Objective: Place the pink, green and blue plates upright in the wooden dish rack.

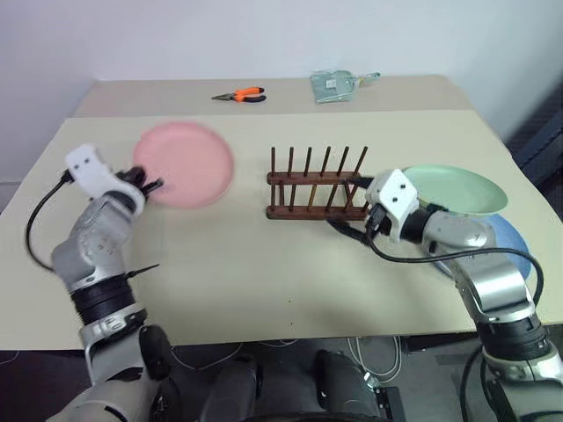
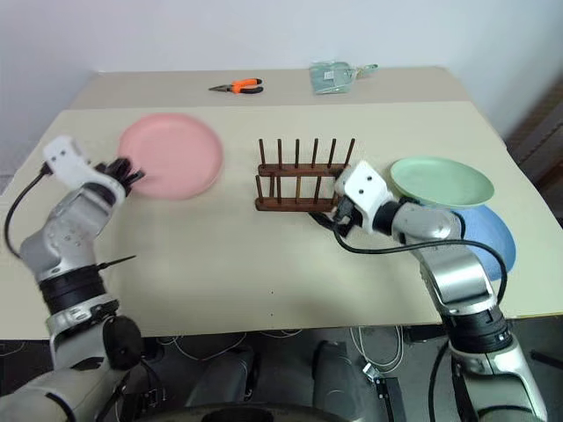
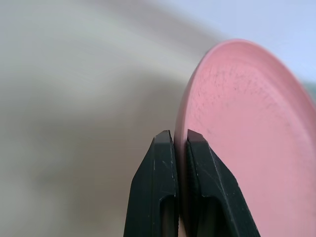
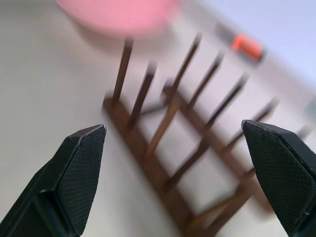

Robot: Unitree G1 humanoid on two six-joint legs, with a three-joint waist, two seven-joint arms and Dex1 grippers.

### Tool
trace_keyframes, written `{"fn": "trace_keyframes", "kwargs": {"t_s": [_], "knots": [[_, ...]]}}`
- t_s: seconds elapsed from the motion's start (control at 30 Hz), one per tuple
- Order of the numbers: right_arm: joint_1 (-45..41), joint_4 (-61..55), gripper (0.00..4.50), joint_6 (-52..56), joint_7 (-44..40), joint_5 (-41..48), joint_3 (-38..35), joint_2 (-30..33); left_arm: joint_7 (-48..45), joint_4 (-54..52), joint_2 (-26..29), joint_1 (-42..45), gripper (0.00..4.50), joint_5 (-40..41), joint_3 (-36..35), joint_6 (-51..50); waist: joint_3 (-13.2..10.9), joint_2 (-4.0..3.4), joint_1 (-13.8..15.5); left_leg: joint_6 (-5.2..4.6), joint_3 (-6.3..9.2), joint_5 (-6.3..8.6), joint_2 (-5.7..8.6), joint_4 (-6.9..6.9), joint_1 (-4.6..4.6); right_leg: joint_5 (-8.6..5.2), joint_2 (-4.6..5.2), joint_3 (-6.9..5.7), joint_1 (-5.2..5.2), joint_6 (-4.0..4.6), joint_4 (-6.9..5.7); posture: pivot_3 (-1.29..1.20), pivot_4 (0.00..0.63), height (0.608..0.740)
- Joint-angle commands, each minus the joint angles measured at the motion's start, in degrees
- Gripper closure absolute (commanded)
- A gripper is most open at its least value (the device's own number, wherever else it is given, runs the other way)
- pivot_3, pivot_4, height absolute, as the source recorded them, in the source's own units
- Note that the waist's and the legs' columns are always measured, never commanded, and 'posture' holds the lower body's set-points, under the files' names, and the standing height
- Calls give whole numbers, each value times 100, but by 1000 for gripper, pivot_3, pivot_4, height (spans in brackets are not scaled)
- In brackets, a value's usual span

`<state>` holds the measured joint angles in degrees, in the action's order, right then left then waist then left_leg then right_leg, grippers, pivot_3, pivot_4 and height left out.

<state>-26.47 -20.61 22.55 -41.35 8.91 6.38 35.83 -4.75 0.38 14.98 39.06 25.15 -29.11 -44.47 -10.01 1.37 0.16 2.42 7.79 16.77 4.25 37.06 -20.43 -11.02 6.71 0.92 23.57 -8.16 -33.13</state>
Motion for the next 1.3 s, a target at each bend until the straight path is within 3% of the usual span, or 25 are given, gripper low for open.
{"fn": "trace_keyframes", "kwargs": {"t_s": [0.03, 0.17, 0.33, 0.43, 0.63, 0.67, 0.7, 0.87, 0.9, 1.03, 1.17, 1.3], "knots": [[-787, -79, 0, -615, 69, -686, 628, -224, -120, -589, -121, 522, 4421, 202, 596, 49, -1, 1, -58, 1, -1, -1, 0, -1, -2, 1, 0, 0, 3, 1, 0, 0, 150, 740], [-1464, 729, 0, -1297, 86, -1571, 1198, -225, 20, -750, -365, 852, 4421, 383, 873, -158, -1, 1, -95, 16, -2, -10, 1, -2, 1, 10, 0, 3, 1, 16, 1, 0, 150, 740], [-1691, 1651, 0, -2086, 339, -2378, 1488, -253, 35, -1057, -483, 934, 4421, 587, 1102, -384, -2, 2, -93, 13, -1, -9, 1, -2, 0, 11, -2, 4, 3, 18, 0, 0, 150, 740], [-1710, 1925, 807, -2333, 471, -2644, 1478, -266, 125, -1201, -511, 921, 4500, 725, 1080, -568, -2, 2, -90, 17, -1, -11, 2, -2, -2, 12, -2, 5, 4, 19, 0, 0, 150, 740], [-1669, 2122, 3794, -2601, 841, -3119, 1368, -270, 113, -1345, -591, 860, 4500, 1187, 848, -763, -2, 2, -94, 16, 0, -11, 1, -3, 0, 12, -3, 5, 3, 19, 0, 0, 150, 740], [-1657, 2113, 4373, -2626, 905, -3185, 1329, -263, 126, -1322, -659, 890, 3748, 1355, 682, -713, -3, 2, -93, 16, 0, -11, 1, -3, 0, 12, -4, 5, 4, 19, 0, 0, 150, 740], [-1650, 2113, 4500, -2651, 941, -3232, 1300, -264, 143, -1306, -701, 911, 3446, 1476, 573, -678, -3, 2, -91, 17, 0, -11, 1, -3, -1, 12, -3, 5, 3, 19, 0, 0, 150, 740], [-1450, 1814, 4500, -2554, 1054, -3062, 724, -118, 550, -722, -415, 1203, 849, 1413, -26, -80, -9, 11, -77, 22, 2, -14, 2, -2, -1, 12, -4, 5, 3, 21, 0, 0, 150, 740], [-1345, 1680, 4500, -2465, 1018, -2830, 494, -131, 486, -628, -247, 1164, 370, 1296, -2, 35, -9, 12, -76, 22, 3, -14, 2, -2, -1, 12, -5, 5, 3, 21, 0, 0, 150, 740], [-784, 721, 4500, -1128, 471, -902, -669, -466, -430, -656, 669, 505, 370, 433, 1057, 528, -8, 10, -85, 22, 0, -14, 1, -9, 2, 12, -6, 9, 2, 22, 2, 0, 150, 740], [-281, -505, 4500, 1168, 233, 1994, -1989, -642, -2232, -1480, 1216, -637, 370, 931, 1935, 480, -11, 6, -68, -3, 5, 0, -2, -10, 0, 12, -4, 10, -5, 25, 5, 0, 150, 740], [-191, -815, 4500, 2365, 615, 3393, -2576, -592, -3649, -2240, 1804, -1577, 370, 1179, 2644, 491, -21, 3, -93, -13, 11, 6, -6, -6, -6, 5, -1, 15, 4, 49, 7, 0, 150, 740]]}}
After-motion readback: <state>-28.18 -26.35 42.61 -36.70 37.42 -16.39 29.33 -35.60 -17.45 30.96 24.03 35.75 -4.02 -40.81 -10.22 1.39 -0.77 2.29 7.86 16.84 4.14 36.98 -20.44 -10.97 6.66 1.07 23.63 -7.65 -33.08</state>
